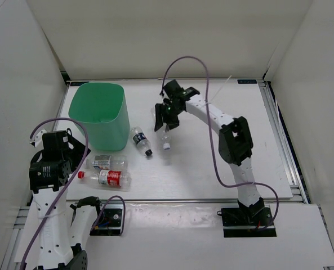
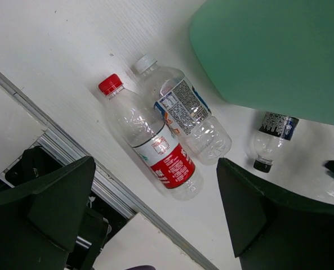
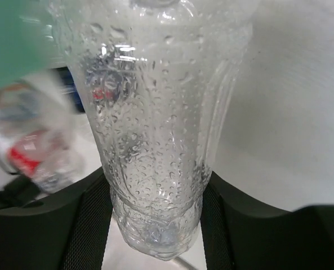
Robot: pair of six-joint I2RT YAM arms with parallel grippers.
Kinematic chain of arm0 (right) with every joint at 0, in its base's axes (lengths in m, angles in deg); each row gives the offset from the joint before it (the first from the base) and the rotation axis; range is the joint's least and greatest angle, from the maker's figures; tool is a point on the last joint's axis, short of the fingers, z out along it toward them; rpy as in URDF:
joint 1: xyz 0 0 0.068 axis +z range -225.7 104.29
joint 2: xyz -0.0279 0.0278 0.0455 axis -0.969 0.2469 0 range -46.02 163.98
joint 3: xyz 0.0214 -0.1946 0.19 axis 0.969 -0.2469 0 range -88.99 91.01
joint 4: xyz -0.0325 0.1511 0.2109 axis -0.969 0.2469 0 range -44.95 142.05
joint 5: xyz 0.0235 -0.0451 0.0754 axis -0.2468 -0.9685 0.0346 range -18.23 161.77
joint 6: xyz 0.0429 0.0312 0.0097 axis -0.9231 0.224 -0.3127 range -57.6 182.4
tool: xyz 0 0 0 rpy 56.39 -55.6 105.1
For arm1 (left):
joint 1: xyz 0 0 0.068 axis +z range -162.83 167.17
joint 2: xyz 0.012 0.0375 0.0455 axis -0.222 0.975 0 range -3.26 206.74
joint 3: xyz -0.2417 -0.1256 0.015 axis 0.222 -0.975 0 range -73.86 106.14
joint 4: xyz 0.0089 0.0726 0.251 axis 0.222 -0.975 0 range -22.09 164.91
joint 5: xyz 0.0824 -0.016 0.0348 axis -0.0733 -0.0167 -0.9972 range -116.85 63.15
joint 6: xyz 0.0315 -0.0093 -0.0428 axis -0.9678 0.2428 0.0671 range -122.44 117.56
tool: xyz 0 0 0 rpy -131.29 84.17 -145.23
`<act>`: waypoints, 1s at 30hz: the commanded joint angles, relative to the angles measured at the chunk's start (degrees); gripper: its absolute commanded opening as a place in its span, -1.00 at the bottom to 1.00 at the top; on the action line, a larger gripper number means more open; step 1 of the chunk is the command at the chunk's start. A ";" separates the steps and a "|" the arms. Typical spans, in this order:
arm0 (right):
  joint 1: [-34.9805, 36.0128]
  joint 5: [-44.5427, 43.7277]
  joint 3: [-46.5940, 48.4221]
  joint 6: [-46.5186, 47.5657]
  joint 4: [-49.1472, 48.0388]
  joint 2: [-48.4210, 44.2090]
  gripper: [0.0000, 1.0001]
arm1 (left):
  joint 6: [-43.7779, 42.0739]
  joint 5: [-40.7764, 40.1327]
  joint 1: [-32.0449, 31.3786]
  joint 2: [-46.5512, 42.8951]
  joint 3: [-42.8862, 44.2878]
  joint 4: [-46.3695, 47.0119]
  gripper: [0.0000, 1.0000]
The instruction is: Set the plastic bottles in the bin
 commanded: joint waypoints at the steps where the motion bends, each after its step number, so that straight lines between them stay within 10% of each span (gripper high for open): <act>1: -0.65 -0.32 5.98 -5.63 -3.78 -12.87 -0.53 | 0.56 0.39 -0.24 -0.21 0.78 -4.20 1.00; 12: 7.95 1.18 33.05 -9.08 -29.62 -5.87 -0.25 | 1.08 3.29 -0.24 -2.57 -4.49 -3.59 1.00; 20: 15.78 -10.48 32.37 -0.75 -42.98 0.48 -0.08 | -1.72 0.39 -0.24 -5.57 -4.23 -0.87 1.00; 23: 16.49 -12.78 32.18 4.79 -42.39 1.00 0.26 | -3.04 0.39 -0.24 -5.57 -4.23 -0.86 1.00; 25: 17.02 -15.67 32.98 8.91 -38.36 -1.34 0.99 | -3.05 -0.13 -0.24 -5.04 -3.71 -0.86 1.00; 30: 15.80 -29.14 12.40 7.02 -34.82 -24.59 1.00 | -0.33 -1.72 -0.24 -4.42 -1.85 -0.86 1.00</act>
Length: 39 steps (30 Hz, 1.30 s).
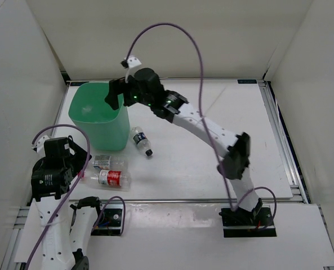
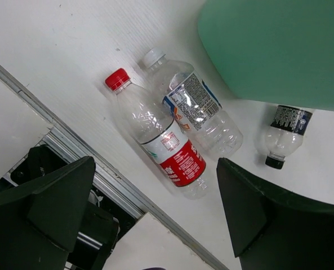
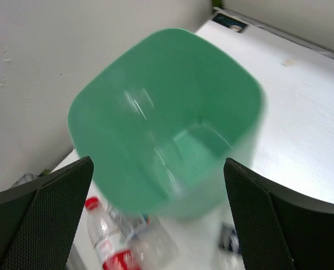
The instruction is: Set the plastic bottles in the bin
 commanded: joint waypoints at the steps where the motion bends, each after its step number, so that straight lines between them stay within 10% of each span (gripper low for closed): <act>1: -4.65 -9.64 -9.43 -1.38 -1.78 -21.30 1.00 | 1.90 -1.94 -0.24 -0.60 2.32 -0.03 1.00; 10: -12.94 9.68 -42.66 -5.80 3.76 -26.10 1.00 | 5.34 -0.88 -0.24 -6.32 -3.04 2.52 1.00; 18: -13.03 26.91 -38.65 -3.52 9.31 -11.59 0.87 | 7.01 -1.59 -0.24 -4.21 -3.04 -1.17 1.00; 39: -9.78 25.25 -20.97 -5.98 13.87 10.13 0.90 | 2.17 0.08 -0.24 -6.05 -5.23 -3.37 1.00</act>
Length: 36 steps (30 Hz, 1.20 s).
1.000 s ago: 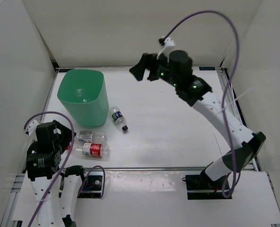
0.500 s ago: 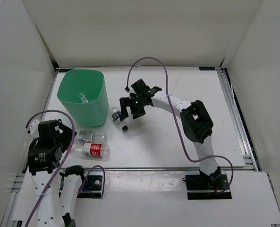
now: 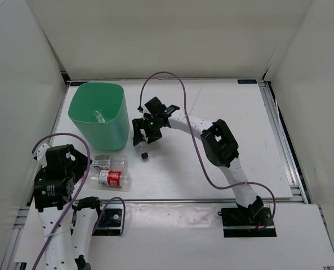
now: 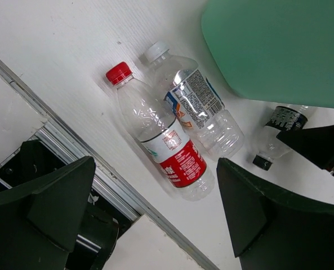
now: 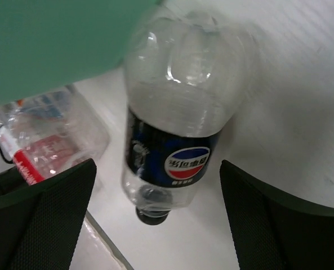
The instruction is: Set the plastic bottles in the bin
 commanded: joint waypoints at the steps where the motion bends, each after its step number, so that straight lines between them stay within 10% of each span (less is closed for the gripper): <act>1: 0.01 -1.48 1.67 -0.56 1.48 0.52 0.83 | -1.15 0.56 -0.22 -0.19 -1.00 -3.96 1.00; 9: -1.22 -3.49 -9.36 -1.61 3.15 -10.15 -0.24 | 1.39 -0.57 -0.22 -0.19 -2.66 -3.96 1.00; 12: -1.22 -5.52 -13.52 -4.93 0.62 -19.49 -0.35 | 4.47 -0.06 -0.22 -0.19 -3.99 -3.96 1.00; 17: 1.32 -12.89 -1.19 -7.77 -2.21 -28.67 -0.48 | 7.99 1.97 -0.22 0.33 -7.93 -3.96 1.00; 22: 5.63 -19.23 36.23 2.07 -3.59 -12.44 -0.41 | 8.52 4.78 -0.22 2.35 -10.58 -2.90 1.00; 36: 8.98 -23.45 36.74 9.73 -18.20 -4.31 -0.34 | 6.59 6.89 -0.22 10.00 -9.69 -1.23 1.00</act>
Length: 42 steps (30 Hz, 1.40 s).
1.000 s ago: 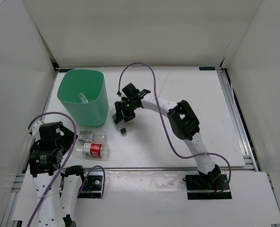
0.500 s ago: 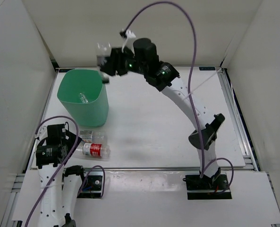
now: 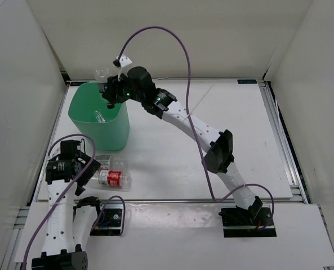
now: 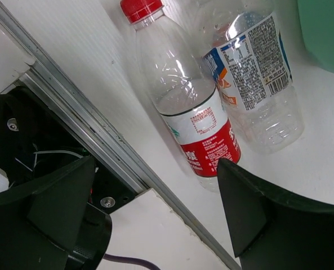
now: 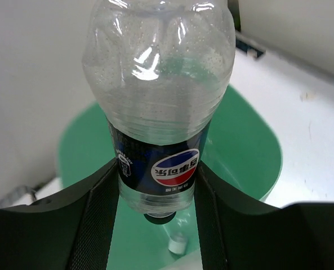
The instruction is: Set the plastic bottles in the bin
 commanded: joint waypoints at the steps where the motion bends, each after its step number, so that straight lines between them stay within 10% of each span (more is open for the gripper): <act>1: 0.58 -0.88 1.60 3.54 -4.39 -3.94 -0.24 | 0.03 1.97 -0.22 1.04 1.05 -0.19 1.00; 2: 0.58 -0.88 -1.02 3.55 -4.39 -4.99 0.08 | 0.03 2.58 -0.22 1.04 0.01 0.34 1.00; 3: 0.58 -1.66 -1.05 4.50 -2.82 -6.48 0.99 | 0.90 3.29 -0.22 1.04 -1.65 1.39 1.00; 24: 5.86 -12.56 -17.21 7.06 22.41 -38.48 1.00 | 17.00 10.23 -0.22 2.17 -20.82 18.28 1.00; 30: 5.86 -15.90 -25.73 6.01 24.35 -44.99 1.00 | 18.92 13.40 -0.22 0.35 -24.70 18.91 0.41; 42: 5.86 -18.81 -40.77 -0.06 26.11 -54.74 1.00 | 17.36 -1.53 -0.22 -1.61 26.59 -1.96 0.07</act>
